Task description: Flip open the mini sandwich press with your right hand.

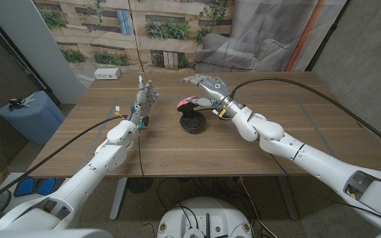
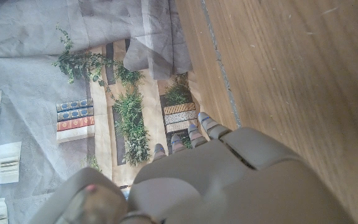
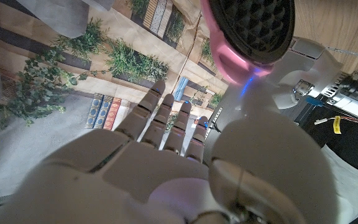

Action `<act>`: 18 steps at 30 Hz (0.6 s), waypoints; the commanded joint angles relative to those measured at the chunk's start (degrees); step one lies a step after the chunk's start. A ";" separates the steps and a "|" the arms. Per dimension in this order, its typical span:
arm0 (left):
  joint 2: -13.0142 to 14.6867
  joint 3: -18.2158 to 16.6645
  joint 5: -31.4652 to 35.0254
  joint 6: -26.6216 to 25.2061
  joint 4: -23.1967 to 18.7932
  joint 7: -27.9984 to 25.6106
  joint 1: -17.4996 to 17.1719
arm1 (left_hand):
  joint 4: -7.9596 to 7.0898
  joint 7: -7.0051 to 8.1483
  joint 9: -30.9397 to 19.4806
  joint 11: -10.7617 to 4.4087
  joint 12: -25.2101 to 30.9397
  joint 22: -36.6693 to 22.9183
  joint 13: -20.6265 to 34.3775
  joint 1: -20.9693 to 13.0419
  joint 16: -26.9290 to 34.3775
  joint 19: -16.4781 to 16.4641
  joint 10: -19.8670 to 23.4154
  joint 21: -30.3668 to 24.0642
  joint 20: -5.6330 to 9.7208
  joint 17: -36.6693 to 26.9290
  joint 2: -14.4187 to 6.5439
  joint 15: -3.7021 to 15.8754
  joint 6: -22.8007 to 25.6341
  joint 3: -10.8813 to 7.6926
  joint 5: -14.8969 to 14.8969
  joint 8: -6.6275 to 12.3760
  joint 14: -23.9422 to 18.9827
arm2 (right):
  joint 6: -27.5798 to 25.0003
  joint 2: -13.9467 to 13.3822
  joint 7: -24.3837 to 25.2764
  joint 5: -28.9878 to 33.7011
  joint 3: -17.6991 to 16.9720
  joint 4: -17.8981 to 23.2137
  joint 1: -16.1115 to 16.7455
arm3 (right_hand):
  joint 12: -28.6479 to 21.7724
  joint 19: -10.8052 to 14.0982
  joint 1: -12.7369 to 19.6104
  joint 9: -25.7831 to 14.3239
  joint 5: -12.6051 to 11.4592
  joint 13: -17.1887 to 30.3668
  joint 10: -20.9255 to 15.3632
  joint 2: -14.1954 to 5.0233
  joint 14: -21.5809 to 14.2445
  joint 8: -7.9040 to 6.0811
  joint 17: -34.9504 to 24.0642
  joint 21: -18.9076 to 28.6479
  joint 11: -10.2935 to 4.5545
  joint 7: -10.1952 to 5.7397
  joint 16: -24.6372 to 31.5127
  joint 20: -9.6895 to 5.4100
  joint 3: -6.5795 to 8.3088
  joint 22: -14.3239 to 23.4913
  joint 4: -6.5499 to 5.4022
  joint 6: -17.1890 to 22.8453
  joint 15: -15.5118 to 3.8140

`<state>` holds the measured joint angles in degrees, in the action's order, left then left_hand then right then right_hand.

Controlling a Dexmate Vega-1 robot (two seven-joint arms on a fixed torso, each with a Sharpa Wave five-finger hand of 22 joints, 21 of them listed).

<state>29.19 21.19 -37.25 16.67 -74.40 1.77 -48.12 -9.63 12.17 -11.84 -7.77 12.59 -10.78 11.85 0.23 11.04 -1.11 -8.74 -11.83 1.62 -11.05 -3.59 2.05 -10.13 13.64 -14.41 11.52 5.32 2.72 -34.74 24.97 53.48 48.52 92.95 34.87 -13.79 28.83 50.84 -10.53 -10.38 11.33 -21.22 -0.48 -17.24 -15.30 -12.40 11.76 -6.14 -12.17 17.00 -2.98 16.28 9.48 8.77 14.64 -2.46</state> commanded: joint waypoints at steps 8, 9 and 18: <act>-0.01 0.01 0.01 0.01 -0.01 -0.02 0.00 | -0.04 0.46 -0.26 -0.14 0.36 -0.16 0.14 0.02 0.17 -0.16 -0.38 -0.36 0.21 -0.20 -2.98 2.14 -1.96 0.44 -0.24 0.30 0.45 | 3.34 1.53 -0.25 -1.76 1.25 -3.98 -3.75 | 0.25 0.55 0.05 -0.12 -0.15 0.19 -0.82 -0.56 -0.52 -0.04 -0.34 0.01 0.16 0.08 0.55 -0.48 -0.24 0.15 -0.07 0.75 -3.01; -0.01 0.01 0.01 0.01 -0.01 -0.02 -0.01 | -0.04 0.46 -0.26 -0.01 0.36 -0.15 0.14 0.02 0.18 -0.15 -0.38 -0.35 0.19 -0.20 -2.98 2.12 -1.95 0.44 -0.24 0.30 0.43 | 3.08 1.72 -0.41 -1.80 1.26 -4.02 -3.81 | 0.26 0.57 0.05 -0.12 -0.15 0.19 -0.87 -0.57 -0.51 -0.04 -0.35 0.00 0.20 0.07 0.54 -0.49 -0.24 0.16 -0.07 0.80 -2.96; 0.02 0.00 -0.01 -0.02 -0.07 -0.03 -0.02 | -0.04 0.46 -0.26 -0.20 0.33 -0.15 0.14 0.01 0.17 -0.15 -0.45 -0.35 0.20 -0.20 -2.99 2.12 -2.02 0.43 -0.24 0.27 0.44 | 5.18 2.57 -0.58 -3.30 1.76 -5.99 -5.47 | 0.40 0.67 -0.03 -0.12 -0.13 0.21 -0.97 -0.65 -0.52 0.06 -0.41 -0.08 0.10 0.25 0.56 -0.50 -0.31 0.16 -0.10 0.98 -2.99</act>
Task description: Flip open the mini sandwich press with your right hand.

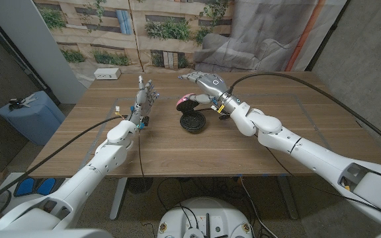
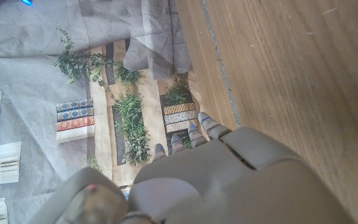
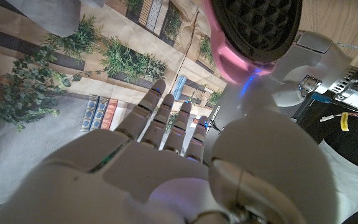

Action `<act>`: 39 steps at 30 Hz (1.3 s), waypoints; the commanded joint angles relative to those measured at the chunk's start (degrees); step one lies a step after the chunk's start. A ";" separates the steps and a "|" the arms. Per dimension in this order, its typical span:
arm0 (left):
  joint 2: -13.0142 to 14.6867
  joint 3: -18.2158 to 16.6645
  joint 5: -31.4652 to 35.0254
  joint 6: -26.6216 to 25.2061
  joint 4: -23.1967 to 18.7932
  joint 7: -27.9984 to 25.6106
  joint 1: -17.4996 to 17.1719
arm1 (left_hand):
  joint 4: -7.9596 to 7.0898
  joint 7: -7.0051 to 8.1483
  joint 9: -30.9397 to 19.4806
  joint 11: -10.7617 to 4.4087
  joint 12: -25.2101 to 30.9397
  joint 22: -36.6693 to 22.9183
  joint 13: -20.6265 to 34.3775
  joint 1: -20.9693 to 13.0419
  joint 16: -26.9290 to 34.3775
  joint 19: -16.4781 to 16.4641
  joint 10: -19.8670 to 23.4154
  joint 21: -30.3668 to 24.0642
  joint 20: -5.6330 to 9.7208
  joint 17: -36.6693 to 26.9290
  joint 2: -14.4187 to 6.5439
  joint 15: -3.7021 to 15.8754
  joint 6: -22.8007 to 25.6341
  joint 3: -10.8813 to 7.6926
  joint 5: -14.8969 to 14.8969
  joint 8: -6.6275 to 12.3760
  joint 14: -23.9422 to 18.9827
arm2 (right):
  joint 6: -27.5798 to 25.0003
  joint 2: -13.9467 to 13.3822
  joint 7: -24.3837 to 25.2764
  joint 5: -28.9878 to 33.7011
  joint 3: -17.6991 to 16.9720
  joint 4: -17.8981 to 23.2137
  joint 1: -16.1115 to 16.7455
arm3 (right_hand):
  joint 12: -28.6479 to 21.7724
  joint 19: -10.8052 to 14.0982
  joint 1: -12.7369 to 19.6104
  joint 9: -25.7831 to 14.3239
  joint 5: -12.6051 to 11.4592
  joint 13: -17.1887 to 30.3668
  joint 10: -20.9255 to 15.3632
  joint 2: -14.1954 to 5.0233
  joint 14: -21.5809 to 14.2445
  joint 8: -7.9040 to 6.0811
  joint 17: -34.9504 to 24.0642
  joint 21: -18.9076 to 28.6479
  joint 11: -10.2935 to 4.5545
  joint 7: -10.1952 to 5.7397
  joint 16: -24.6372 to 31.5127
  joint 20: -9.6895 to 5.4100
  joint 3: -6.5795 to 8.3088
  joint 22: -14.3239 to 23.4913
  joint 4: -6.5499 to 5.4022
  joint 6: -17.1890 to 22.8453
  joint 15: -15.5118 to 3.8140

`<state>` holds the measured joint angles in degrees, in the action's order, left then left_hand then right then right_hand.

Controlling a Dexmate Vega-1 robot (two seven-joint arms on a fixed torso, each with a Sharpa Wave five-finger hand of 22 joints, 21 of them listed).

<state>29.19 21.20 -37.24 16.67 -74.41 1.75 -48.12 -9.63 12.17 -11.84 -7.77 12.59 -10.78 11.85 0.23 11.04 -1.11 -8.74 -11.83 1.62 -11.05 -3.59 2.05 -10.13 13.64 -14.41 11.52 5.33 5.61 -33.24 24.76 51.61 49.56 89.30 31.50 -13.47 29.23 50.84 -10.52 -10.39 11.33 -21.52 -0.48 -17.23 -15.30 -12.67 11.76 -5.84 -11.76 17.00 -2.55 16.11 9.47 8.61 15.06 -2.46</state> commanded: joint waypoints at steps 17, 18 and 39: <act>0.03 -0.01 -0.01 -0.02 -0.08 -0.02 -0.03 | -0.04 0.46 -0.26 0.03 0.38 -0.15 0.14 0.02 0.18 -0.19 -0.34 -0.37 0.17 -0.20 -2.98 2.11 -2.00 0.43 -0.24 0.28 0.41 | 4.68 2.87 -0.29 -2.50 1.86 -6.09 -5.32 | 0.40 0.40 -0.14 -0.14 -0.08 0.25 -0.70 -0.79 -0.54 0.32 -0.25 -0.24 -0.29 -0.05 0.58 -0.96 -0.28 0.18 0.05 0.76 -3.09; 0.03 -0.01 -0.01 -0.02 -0.07 -0.02 -0.03 | -0.04 0.46 -0.26 0.05 0.36 -0.15 0.14 0.01 0.19 -0.18 -0.38 -0.36 0.20 -0.20 -2.98 2.10 -1.99 0.43 -0.24 0.28 0.39 | 4.89 2.98 -0.25 -2.57 1.96 -6.40 -5.54 | 0.41 0.40 -0.15 -0.14 -0.08 0.26 -0.74 -0.79 -0.56 0.34 -0.25 -0.25 -0.32 -0.01 0.59 -0.96 -0.30 0.19 0.05 0.76 -3.06; 0.02 0.00 -0.01 -0.01 -0.04 -0.01 -0.02 | -0.04 0.46 -0.26 0.02 0.38 -0.15 0.14 0.02 0.18 -0.17 -0.33 -0.36 0.20 -0.20 -2.98 2.11 -1.98 0.43 -0.25 0.29 0.41 | 9.19 5.25 2.17 -3.54 4.32 -14.33 -10.12 | 0.59 0.58 -0.57 -0.15 -0.05 0.30 -1.18 -0.99 -0.71 0.59 -0.39 -0.37 -0.19 0.09 0.67 -1.01 -0.53 0.19 -0.12 1.08 -3.21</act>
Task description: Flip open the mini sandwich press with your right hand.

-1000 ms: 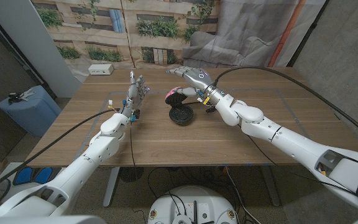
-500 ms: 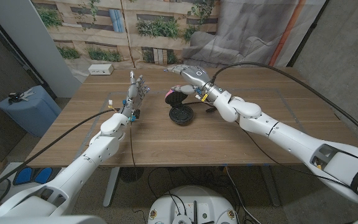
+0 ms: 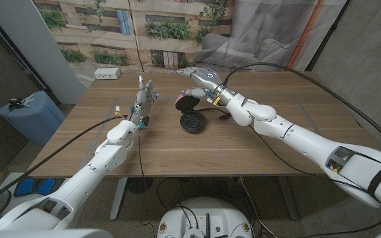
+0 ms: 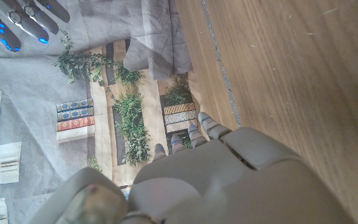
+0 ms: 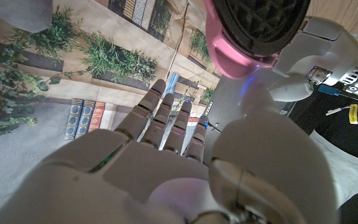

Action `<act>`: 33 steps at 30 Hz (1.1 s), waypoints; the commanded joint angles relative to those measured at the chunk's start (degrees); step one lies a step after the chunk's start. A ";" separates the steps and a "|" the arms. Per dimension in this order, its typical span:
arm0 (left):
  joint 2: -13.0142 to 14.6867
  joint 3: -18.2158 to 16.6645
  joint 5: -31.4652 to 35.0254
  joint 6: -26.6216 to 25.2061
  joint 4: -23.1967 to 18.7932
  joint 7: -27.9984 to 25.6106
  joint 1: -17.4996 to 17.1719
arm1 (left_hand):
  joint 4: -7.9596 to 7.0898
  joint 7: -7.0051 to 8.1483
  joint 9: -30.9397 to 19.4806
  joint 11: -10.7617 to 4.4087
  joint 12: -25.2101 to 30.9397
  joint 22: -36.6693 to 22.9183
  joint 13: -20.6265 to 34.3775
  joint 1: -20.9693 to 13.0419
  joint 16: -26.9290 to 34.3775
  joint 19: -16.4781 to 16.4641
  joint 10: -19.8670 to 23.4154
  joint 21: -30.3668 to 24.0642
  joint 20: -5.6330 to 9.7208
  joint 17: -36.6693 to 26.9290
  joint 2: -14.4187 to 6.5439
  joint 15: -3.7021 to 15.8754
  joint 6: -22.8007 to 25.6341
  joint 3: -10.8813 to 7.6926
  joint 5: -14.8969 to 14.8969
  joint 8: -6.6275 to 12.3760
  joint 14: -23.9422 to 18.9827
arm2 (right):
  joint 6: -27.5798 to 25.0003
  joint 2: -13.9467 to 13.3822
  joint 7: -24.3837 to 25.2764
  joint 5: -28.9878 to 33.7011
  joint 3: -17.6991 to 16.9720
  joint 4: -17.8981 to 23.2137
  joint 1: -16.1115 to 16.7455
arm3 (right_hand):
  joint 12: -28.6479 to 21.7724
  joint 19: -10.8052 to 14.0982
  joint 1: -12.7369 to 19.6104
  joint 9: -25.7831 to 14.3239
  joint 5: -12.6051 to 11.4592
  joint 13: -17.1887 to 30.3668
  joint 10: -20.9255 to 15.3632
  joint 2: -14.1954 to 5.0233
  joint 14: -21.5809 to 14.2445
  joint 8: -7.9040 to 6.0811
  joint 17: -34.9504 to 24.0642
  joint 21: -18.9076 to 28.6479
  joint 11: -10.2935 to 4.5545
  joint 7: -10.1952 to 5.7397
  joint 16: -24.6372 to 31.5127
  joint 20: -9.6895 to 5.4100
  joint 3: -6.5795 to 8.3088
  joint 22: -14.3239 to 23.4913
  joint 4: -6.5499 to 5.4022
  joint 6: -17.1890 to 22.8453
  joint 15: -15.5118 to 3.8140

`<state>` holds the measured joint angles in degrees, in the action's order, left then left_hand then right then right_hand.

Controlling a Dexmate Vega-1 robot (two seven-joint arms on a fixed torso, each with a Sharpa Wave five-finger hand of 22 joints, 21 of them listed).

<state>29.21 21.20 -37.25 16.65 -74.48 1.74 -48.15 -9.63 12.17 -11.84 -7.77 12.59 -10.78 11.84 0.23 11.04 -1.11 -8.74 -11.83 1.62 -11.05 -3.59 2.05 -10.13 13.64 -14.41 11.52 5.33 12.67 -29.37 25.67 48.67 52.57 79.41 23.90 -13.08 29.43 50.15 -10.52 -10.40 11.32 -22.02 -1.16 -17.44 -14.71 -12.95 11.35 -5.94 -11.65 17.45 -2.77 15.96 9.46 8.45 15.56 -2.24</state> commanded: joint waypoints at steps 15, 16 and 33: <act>0.00 -0.01 0.00 0.01 0.03 0.00 0.00 | -0.04 0.46 -0.26 0.04 0.40 -0.15 0.14 0.01 0.19 -0.19 -0.29 -0.37 0.20 -0.20 -2.99 2.16 -1.94 0.43 -0.25 0.30 0.39 | 4.19 4.15 3.51 -1.19 3.78 -10.99 -6.19 | 0.29 0.57 -0.11 -0.16 -0.05 0.34 -1.03 -0.42 -0.61 0.15 -0.18 0.00 -0.19 0.02 0.26 -0.85 -0.52 0.20 -0.01 0.86 -3.55; 0.00 -0.01 0.00 0.01 0.03 0.00 0.00 | -0.04 0.46 -0.26 0.04 0.39 -0.15 0.14 0.01 0.18 -0.19 -0.31 -0.36 0.20 -0.20 -2.99 2.17 -1.99 0.43 -0.25 0.28 0.40 | 4.06 4.36 3.61 -1.18 3.94 -11.33 -6.39 | 0.30 0.56 -0.12 -0.16 -0.05 0.34 -1.04 -0.43 -0.64 0.16 -0.19 -0.01 -0.18 0.05 0.28 -0.84 -0.53 0.20 -0.01 0.87 -3.53; 0.01 -0.01 0.00 0.01 0.02 0.01 0.01 | -0.04 0.46 -0.26 0.01 0.38 -0.15 0.14 0.02 0.19 -0.19 -0.33 -0.36 0.21 -0.20 -2.98 2.16 -2.00 0.43 -0.25 0.28 0.39 | 5.05 7.76 5.58 -2.56 6.97 -18.59 -10.34 | 0.48 0.68 -0.29 -0.17 -0.06 0.37 -1.21 -0.51 -0.74 0.34 -0.26 -0.08 -0.05 -0.01 0.32 -0.86 -0.68 0.20 0.01 1.13 -3.54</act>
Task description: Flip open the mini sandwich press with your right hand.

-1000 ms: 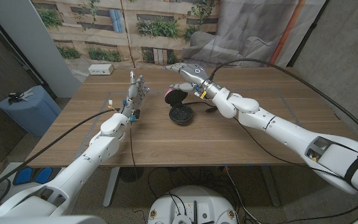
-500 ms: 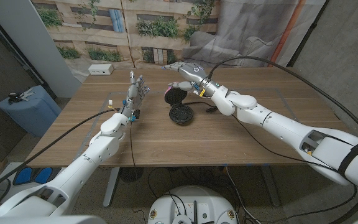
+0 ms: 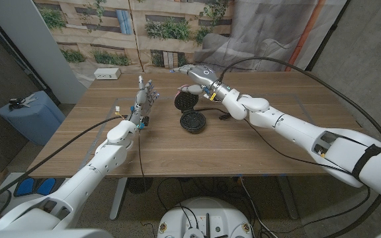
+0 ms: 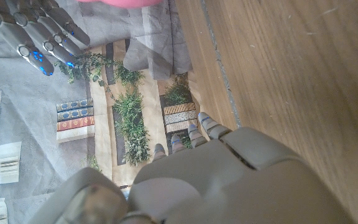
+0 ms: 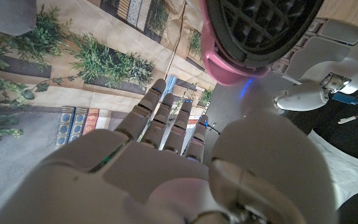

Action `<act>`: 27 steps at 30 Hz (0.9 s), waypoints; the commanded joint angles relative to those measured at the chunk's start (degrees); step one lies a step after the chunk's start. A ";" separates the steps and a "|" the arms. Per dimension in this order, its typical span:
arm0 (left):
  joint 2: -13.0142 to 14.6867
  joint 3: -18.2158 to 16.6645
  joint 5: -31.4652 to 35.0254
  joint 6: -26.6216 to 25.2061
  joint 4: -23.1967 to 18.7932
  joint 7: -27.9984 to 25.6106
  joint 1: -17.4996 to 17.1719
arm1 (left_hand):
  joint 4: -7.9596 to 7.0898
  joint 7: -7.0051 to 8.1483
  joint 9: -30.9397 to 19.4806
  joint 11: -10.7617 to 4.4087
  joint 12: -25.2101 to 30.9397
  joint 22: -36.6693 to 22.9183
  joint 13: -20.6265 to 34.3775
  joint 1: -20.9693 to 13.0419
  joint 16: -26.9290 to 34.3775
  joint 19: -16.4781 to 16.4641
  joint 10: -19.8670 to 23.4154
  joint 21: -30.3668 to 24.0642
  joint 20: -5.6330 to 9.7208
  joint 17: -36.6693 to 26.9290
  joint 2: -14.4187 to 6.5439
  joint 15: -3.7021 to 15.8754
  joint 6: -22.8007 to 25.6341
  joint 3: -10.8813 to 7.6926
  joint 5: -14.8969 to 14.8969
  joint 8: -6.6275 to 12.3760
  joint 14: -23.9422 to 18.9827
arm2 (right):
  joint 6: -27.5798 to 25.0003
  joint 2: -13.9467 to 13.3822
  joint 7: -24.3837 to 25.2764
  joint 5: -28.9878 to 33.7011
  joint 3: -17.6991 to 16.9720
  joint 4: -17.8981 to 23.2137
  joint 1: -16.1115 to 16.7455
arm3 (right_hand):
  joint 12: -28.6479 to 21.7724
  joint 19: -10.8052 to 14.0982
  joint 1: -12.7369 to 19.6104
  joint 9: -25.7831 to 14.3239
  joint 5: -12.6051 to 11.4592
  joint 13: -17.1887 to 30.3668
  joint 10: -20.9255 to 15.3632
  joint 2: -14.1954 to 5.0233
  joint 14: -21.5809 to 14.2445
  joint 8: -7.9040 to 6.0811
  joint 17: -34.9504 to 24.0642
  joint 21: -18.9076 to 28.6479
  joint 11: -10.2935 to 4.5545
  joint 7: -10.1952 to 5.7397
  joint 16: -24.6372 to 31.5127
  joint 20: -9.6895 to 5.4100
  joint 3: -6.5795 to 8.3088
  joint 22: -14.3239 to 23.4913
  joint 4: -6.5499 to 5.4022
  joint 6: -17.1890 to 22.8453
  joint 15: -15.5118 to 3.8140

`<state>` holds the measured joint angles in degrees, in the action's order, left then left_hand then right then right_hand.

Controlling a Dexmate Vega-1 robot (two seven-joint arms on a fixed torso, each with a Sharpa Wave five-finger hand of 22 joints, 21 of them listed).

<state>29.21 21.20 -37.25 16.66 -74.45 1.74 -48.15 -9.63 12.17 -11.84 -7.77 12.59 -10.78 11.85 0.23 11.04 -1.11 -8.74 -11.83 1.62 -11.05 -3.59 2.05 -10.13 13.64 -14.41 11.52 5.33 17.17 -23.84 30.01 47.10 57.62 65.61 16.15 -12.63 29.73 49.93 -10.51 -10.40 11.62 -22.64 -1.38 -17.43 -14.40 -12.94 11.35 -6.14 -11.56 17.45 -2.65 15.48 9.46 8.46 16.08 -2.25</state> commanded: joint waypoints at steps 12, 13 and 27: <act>0.01 -0.01 0.00 0.00 0.00 0.01 0.01 | -0.04 0.46 -0.26 0.09 0.36 -0.15 0.14 0.02 0.17 -0.18 -0.39 -0.36 0.18 -0.20 -2.97 2.17 -1.96 0.44 -0.25 0.29 0.43 | -0.13 3.61 1.96 -2.08 3.49 -7.65 -4.04 | 0.15 0.42 -0.22 -0.18 -0.07 0.09 -0.64 -0.41 -0.84 0.15 -0.32 -0.13 0.17 -0.15 0.36 -1.00 -0.29 0.21 -0.03 0.76 -3.55; 0.01 -0.01 0.00 0.00 0.00 0.01 0.01 | -0.04 0.46 -0.26 0.20 0.39 -0.15 0.14 0.02 0.18 -0.19 -0.32 -0.37 0.20 -0.20 -2.97 2.14 -1.95 0.44 -0.25 0.30 0.41 | -0.06 3.72 2.01 -2.17 3.63 -7.92 -4.18 | 0.16 0.43 -0.27 -0.18 -0.06 0.09 -0.65 -0.41 -0.79 0.16 -0.32 -0.13 0.18 -0.15 0.34 -0.99 -0.31 0.21 -0.05 0.79 -3.50; 0.01 -0.01 0.00 0.01 0.00 0.01 0.00 | -0.04 0.46 -0.26 0.01 0.39 -0.15 0.14 0.01 0.17 -0.17 -0.31 -0.35 0.23 -0.20 -2.98 2.12 -1.98 0.43 -0.25 0.28 0.44 | -0.66 4.42 2.10 -5.35 3.36 -8.64 -4.11 | 0.41 -0.01 -1.53 -0.20 0.05 0.13 -0.58 -0.34 -0.26 0.41 -0.44 -0.37 0.48 0.07 0.11 -0.53 -0.87 0.22 -0.52 1.05 -2.82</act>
<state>29.22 21.19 -37.25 16.66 -74.45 1.75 -48.14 -9.63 12.17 -11.84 -7.77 12.59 -10.78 11.84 0.23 11.04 -1.12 -8.73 -11.83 1.62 -11.05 -3.59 2.05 -10.13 13.64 -14.41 11.52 5.32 16.99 -19.94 32.13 44.20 61.18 57.54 12.13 -12.31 29.72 49.46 -10.51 -10.40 11.60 -22.95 -1.82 -17.95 -14.19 -13.20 11.36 -5.83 -11.56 17.45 -2.65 14.99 9.46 7.96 16.69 -2.36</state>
